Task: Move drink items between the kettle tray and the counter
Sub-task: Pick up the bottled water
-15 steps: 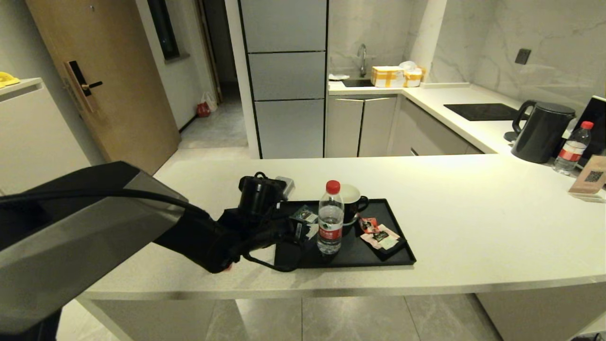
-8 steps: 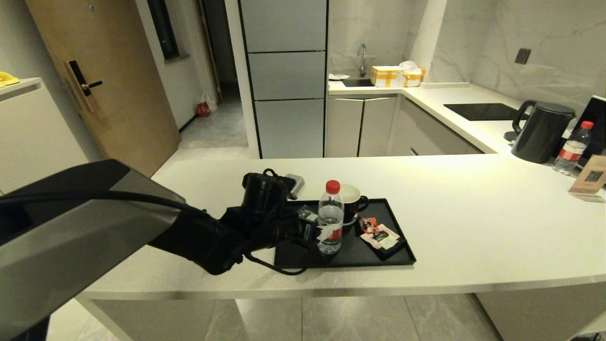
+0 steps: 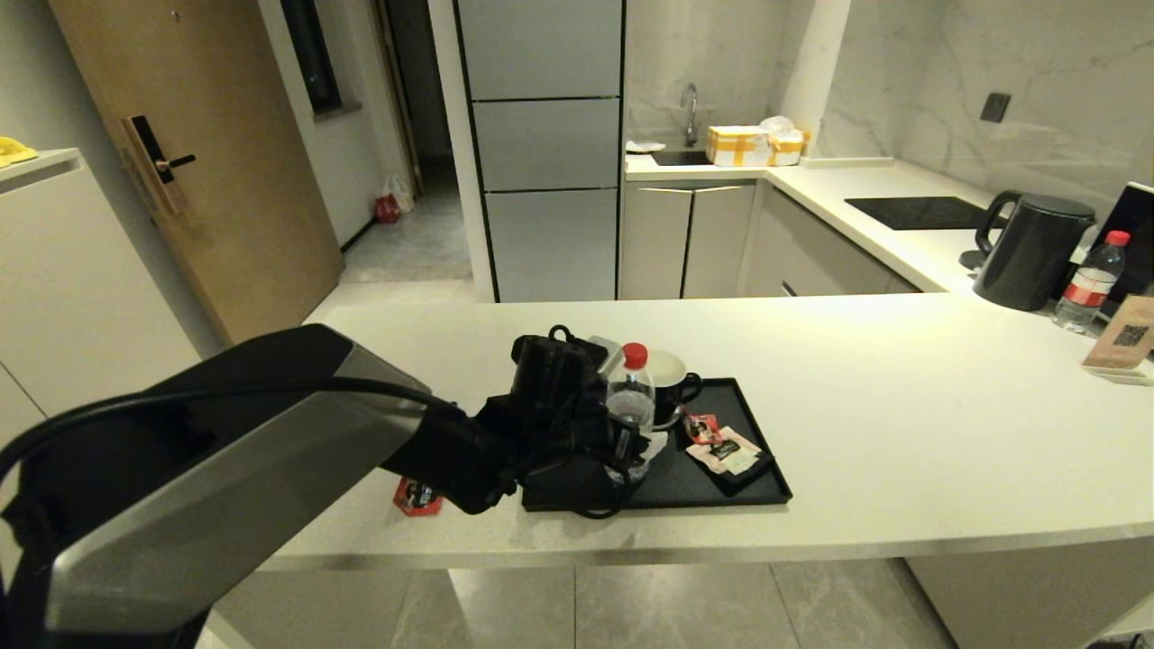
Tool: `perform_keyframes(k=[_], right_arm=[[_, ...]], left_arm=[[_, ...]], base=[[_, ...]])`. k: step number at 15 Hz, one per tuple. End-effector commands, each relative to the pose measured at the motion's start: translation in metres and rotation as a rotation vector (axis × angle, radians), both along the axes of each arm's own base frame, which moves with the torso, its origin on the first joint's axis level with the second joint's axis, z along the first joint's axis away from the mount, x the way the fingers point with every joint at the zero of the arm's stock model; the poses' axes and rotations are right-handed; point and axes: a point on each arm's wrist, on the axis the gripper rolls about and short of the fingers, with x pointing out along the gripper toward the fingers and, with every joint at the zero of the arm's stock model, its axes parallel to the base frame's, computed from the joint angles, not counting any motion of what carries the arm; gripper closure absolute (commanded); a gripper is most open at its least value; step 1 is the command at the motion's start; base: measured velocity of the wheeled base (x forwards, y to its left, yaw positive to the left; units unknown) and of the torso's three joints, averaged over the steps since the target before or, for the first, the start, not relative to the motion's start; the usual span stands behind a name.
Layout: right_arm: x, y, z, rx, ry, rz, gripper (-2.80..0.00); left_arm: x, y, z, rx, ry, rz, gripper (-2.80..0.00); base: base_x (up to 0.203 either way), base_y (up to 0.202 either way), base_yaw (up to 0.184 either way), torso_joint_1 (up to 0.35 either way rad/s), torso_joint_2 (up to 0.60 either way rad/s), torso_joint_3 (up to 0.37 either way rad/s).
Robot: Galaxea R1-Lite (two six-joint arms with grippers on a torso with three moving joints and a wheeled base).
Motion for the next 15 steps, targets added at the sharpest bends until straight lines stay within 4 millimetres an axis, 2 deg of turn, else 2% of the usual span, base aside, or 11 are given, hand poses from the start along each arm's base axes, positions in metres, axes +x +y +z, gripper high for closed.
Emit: perform_keyframes(k=[1,5,6,12,15], right_arm=[[0.0,0.0,0.0,0.0,0.003,0.0,0.0],[0.0,0.0,0.0,0.0,0.003,0.0,0.0],[0.0,0.0,0.0,0.0,0.003,0.0,0.0],[0.0,0.0,0.0,0.0,0.003,0.0,0.0],[0.0,0.0,0.0,0.0,0.003,0.0,0.0]], left_arm=[[0.007,-0.008,-0.013,0.005,0.003,-0.002,-2.8],[0.009,-0.014,-0.016,0.018,-0.009,0.025,-2.8],[0.011,-0.015,-0.017,0.019,-0.009,0.026,0.0],[0.011,-0.014,-0.018,0.019,-0.009,0.028,0.0],[0.01,-0.005,0.006,0.004,-0.035,0.082,0.0]], base=[[0.0,0.0,0.0,0.0,0.0,0.0],[0.0,0.0,0.0,0.0,0.0,0.0],[0.0,0.0,0.0,0.0,0.0,0.0],[0.0,0.0,0.0,0.0,0.0,0.0],[0.0,0.0,0.0,0.0,0.0,0.0]])
